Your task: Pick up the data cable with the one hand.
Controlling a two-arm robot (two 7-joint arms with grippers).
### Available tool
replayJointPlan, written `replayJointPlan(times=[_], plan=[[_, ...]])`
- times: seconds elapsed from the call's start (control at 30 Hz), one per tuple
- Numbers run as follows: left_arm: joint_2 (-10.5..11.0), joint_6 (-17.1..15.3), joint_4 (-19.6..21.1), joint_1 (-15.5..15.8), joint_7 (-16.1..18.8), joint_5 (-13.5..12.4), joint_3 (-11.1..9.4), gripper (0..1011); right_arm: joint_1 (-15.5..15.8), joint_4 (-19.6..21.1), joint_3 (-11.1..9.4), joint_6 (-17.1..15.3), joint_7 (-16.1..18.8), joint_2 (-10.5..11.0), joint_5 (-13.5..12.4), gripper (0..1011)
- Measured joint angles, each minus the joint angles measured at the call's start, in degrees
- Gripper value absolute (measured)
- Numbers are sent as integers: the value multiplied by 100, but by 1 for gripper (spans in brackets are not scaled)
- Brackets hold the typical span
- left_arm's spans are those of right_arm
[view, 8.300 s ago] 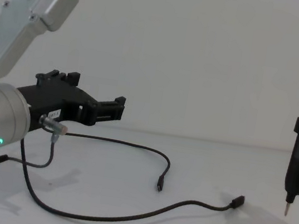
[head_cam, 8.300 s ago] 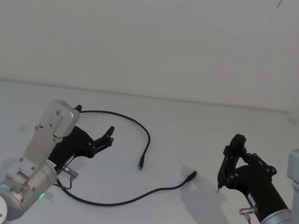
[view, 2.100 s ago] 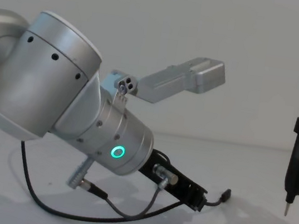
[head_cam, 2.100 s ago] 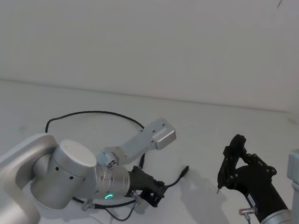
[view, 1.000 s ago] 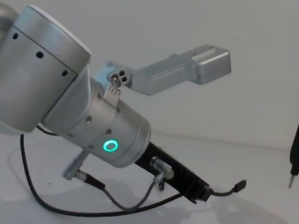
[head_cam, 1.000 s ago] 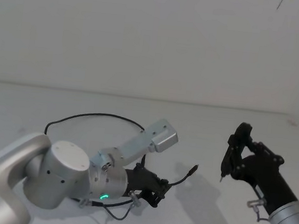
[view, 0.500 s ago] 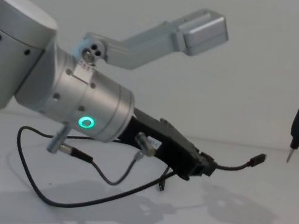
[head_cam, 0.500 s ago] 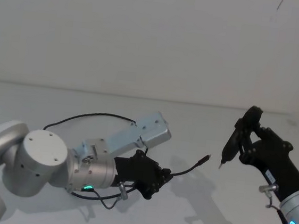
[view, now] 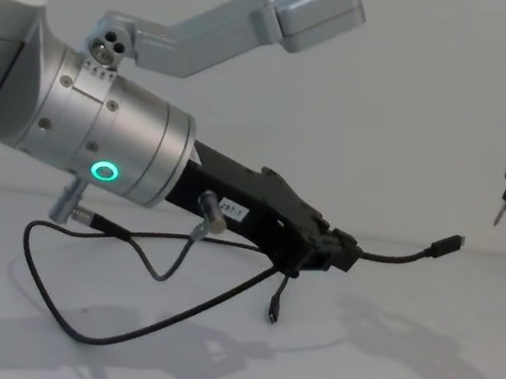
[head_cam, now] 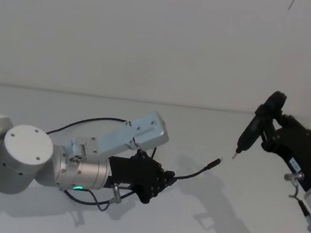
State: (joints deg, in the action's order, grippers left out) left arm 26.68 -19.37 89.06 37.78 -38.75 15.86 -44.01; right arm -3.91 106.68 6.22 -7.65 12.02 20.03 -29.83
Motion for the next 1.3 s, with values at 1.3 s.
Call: replayJointPlan(times=[1.3], plan=[[169, 194, 70, 58, -233, 41, 7, 36, -389, -500, 43, -200, 254, 160, -576, 279]])
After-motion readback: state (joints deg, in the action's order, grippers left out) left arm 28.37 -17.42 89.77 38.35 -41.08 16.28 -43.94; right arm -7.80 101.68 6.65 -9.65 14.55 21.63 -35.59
